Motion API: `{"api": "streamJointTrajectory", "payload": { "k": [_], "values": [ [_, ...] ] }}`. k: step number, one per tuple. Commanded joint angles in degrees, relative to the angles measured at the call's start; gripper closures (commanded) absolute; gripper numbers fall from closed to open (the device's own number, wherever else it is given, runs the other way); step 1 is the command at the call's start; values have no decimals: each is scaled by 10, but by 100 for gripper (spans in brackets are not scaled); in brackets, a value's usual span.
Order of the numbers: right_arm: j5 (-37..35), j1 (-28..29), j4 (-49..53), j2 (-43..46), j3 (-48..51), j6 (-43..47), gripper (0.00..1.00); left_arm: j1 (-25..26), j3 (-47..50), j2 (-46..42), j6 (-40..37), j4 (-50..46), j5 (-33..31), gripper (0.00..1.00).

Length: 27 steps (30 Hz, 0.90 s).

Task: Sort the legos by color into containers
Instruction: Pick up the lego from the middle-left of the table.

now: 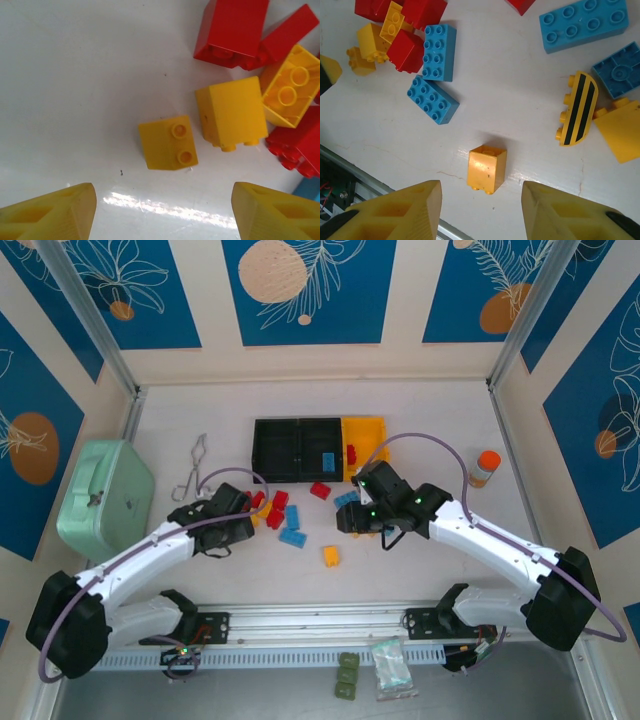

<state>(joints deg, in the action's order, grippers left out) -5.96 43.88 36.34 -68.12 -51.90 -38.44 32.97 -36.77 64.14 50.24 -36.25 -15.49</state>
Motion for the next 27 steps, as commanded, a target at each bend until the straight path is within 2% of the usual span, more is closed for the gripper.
{"api": "streamJointTrajectory", "payload": {
  "k": [1, 6, 18, 23, 27],
  "values": [
    [7, 4, -19, -4, 5, -13, 54, -16, 10, 18, -22, 23, -3, 29],
    [11, 4, -22, -14, 1, -13, 54, -30, 12, 52, -37, 54, 1, 29],
    [15, 4, -29, -28, 6, -20, 54, -46, 26, 138, -52, 119, -2, 38],
    [23, 5, -33, -41, 2, -23, 54, -47, 19, 169, -57, 121, -6, 46],
    [21, 5, -33, -41, 0, -24, 54, -47, 21, 169, -56, 123, 1, 61]
  ]
}}
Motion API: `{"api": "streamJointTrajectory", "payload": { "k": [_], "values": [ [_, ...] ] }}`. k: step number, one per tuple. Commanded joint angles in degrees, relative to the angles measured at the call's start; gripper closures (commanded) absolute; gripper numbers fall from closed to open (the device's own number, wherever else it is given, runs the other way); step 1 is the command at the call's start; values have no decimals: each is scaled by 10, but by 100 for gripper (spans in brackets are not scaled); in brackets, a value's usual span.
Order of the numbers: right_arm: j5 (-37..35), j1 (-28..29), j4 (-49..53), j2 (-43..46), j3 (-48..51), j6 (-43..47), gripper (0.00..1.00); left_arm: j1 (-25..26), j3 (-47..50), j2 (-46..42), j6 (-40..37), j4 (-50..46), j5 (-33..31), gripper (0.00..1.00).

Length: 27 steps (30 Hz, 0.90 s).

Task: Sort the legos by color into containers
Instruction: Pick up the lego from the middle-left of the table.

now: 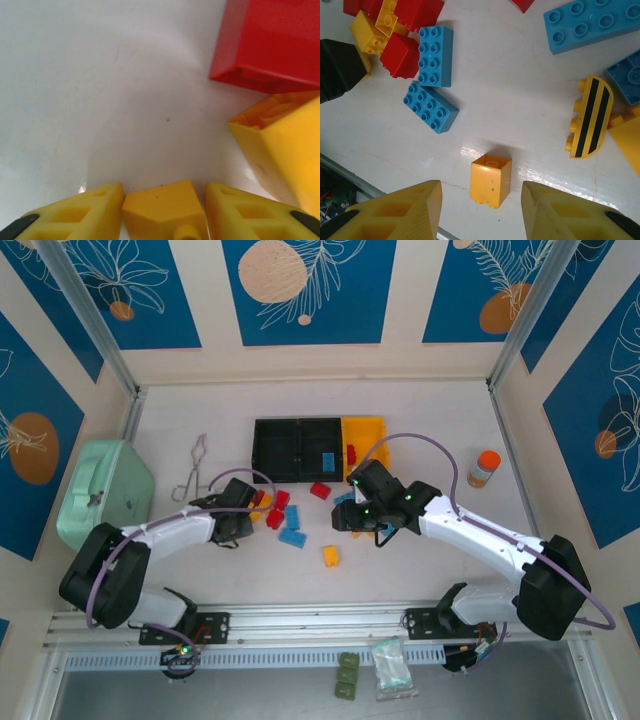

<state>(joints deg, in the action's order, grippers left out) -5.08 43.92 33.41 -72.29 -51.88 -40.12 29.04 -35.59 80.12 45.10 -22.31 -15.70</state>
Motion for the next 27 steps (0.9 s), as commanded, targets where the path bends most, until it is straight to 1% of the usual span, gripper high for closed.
{"api": "streamJointTrajectory", "payload": {
  "k": [1, 4, 10, 16, 20, 27],
  "values": [
    [11, 5, -3, 0, -1, -6, 54, -7, 10, 7, -5, -18, 4, 63],
    [11, 4, 0, 0, -5, -4, 54, -8, 9, -7, -3, -31, 7, 67],
    [15, 5, -2, -1, -14, -1, 54, -8, 3, -59, -13, -52, 18, 70],
    [22, 5, -3, -5, -20, 3, 54, -7, -48, -76, -34, -81, 34, 71],
    [23, 7, -7, 2, -14, 2, 54, -7, -103, -56, -48, -86, 39, 71],
    [17, 12, -9, 25, 6, -9, 54, -6, -232, 49, -77, -86, 56, 72]
  ]
}}
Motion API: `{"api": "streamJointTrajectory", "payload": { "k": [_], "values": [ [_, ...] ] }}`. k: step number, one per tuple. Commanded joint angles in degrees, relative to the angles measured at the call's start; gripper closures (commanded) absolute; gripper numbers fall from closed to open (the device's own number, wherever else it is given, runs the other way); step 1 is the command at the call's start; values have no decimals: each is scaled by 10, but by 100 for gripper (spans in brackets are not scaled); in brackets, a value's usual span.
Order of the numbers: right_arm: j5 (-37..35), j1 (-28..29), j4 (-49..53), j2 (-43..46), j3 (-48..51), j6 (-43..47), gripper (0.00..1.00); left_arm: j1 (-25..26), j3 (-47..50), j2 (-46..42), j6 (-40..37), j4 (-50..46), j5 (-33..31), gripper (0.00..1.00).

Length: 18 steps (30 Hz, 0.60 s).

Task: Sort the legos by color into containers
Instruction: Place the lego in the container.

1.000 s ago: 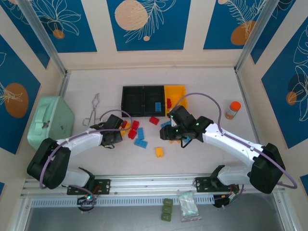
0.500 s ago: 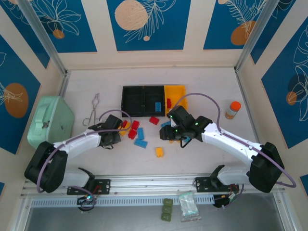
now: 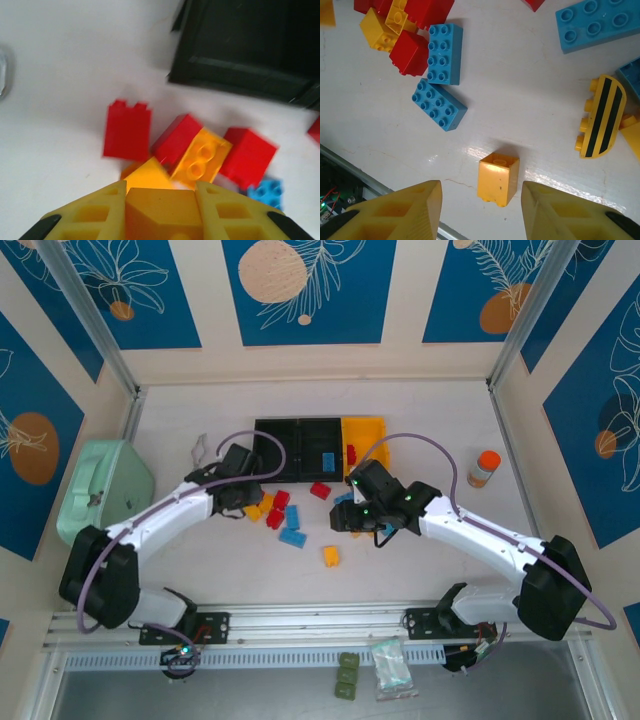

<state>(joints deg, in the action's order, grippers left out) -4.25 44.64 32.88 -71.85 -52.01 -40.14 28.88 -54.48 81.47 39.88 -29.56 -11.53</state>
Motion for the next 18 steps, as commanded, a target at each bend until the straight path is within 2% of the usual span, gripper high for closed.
{"api": "streamJointTrajectory", "payload": {
  "k": [1, 12, 18],
  "values": [
    [8, 5, -3, 25, 11, -10, 54, -4, -61, 50, -29, -14, 17, 72],
    [-5, 17, 12, 57, 37, -38, 54, -8, -296, 256, -77, -60, 10, 72],
    [-16, 16, 28, 62, 31, -37, 54, -19, -388, 331, -88, -97, -6, 72]
  ]
}}
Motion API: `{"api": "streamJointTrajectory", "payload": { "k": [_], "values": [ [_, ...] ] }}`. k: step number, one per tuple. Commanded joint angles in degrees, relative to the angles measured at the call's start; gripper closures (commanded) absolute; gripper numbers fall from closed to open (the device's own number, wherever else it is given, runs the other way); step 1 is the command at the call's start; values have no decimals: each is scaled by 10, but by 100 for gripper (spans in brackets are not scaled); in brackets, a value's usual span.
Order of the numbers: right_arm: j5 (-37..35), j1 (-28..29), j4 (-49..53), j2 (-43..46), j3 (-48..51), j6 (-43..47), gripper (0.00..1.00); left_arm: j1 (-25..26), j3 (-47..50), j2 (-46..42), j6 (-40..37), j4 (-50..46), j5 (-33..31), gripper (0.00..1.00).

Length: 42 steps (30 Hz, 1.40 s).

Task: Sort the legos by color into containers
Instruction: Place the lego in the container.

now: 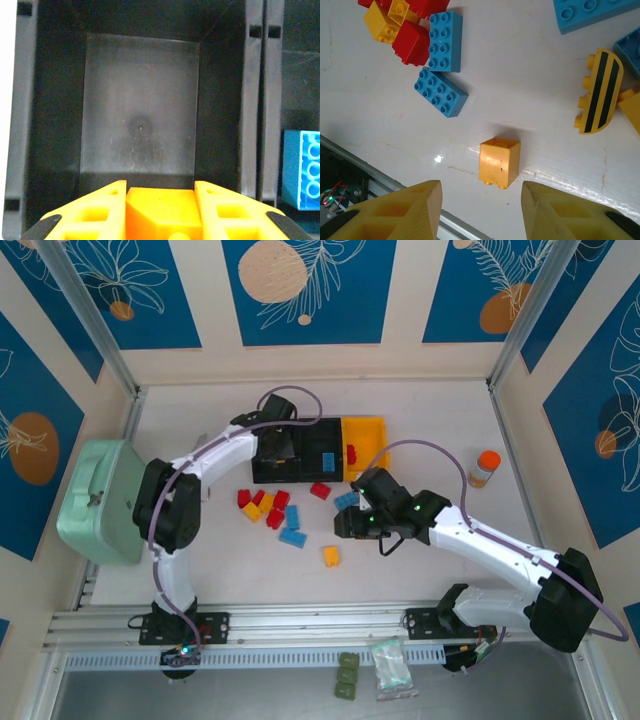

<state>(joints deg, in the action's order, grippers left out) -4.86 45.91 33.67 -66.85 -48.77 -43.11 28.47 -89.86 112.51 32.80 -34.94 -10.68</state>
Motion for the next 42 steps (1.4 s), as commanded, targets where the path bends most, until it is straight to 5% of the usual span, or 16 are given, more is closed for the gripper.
{"api": "streamJointTrajectory", "payload": {
  "k": [1, 17, 25, 34, 42],
  "values": [
    [-12, 3, 21, 13, -1, -6, 54, -17, -41, 28, -18, -47, -16, 72],
    [-25, -2, 31, 30, 4, -7, 54, -22, -71, 74, -23, -47, -13, 70],
    [-35, -4, 37, 43, 10, -11, 54, -19, -72, 66, -23, -46, 13, 54],
    [-52, -23, 59, 72, 7, -2, 50, -11, -44, -9, -30, -39, 42, 52],
    [-40, -68, 77, 101, 10, 18, 48, 6, 114, -173, -48, 19, 129, 48]
  ]
}}
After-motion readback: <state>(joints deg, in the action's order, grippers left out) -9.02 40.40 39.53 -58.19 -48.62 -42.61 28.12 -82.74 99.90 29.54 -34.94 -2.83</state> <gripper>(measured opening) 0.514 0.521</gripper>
